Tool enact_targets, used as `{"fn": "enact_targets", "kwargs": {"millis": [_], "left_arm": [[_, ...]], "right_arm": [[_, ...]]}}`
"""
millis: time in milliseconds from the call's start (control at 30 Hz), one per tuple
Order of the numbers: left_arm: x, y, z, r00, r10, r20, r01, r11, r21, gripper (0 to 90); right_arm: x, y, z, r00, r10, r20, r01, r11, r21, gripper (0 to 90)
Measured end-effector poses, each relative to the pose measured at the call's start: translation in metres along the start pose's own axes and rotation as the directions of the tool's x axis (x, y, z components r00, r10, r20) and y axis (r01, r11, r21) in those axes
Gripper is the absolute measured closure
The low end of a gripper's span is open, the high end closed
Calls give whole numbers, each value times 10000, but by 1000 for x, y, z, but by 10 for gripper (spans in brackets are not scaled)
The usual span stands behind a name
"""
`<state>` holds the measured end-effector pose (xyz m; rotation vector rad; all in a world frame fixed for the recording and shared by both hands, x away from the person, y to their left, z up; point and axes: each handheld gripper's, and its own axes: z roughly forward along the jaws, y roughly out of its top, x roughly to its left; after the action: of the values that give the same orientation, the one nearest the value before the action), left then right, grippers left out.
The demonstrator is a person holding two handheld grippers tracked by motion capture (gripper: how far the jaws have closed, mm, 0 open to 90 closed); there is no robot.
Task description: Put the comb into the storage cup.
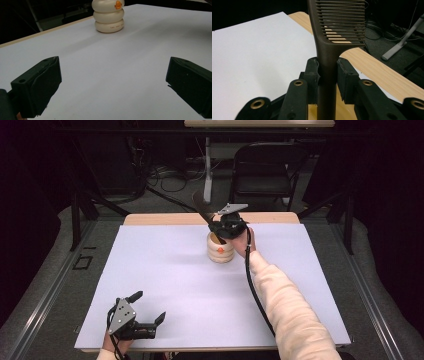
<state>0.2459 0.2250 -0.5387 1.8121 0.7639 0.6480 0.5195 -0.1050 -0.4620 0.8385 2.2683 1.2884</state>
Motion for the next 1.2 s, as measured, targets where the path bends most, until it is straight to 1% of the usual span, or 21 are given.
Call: {"fn": "enact_targets", "kwargs": {"millis": [1200], "left_arm": [[0,0,0,10000,-2,-3,2,10000,14,3]], "right_arm": [[-4,-15,6,9997,194,-132,-188,9989,437,718]]}}
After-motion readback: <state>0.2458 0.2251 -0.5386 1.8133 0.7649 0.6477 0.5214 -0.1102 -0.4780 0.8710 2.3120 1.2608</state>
